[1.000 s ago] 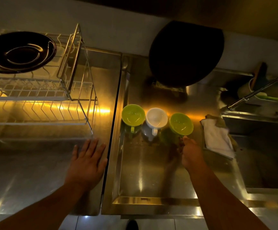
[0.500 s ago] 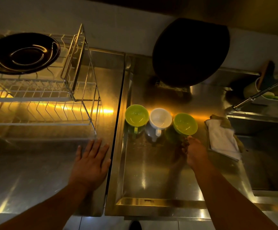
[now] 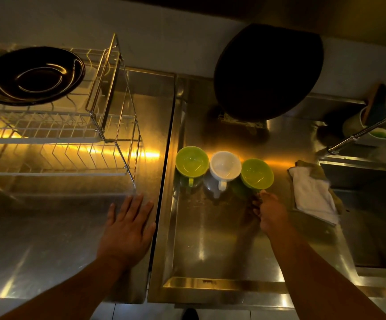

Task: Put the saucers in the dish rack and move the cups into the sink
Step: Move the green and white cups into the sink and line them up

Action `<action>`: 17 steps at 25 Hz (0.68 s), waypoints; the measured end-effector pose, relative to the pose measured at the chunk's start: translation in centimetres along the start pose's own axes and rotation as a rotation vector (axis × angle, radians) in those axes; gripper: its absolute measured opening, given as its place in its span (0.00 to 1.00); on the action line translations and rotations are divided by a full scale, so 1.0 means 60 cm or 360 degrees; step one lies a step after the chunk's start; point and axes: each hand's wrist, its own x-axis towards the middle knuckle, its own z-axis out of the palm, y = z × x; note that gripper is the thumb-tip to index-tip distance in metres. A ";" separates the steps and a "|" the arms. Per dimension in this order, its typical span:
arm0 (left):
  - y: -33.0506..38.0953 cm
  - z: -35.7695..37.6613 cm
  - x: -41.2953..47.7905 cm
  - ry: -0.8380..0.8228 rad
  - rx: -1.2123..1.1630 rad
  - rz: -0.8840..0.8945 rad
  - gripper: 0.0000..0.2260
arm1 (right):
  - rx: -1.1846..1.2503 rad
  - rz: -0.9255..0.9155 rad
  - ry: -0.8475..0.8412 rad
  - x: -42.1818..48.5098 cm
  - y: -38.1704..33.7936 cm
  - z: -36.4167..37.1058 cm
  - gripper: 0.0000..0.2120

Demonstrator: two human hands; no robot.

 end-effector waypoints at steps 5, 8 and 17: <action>-0.003 0.006 0.001 0.0008 -0.0002 0.0008 0.27 | -0.0071 -0.0024 -0.0001 -0.002 -0.005 0.000 0.08; -0.003 0.006 0.002 0.0008 0.0001 0.0009 0.28 | -0.0211 -0.0082 0.0022 -0.007 -0.008 -0.004 0.08; -0.004 0.009 0.002 0.0003 -0.0016 0.0010 0.28 | -0.1102 -0.0695 0.0036 -0.026 -0.023 -0.024 0.08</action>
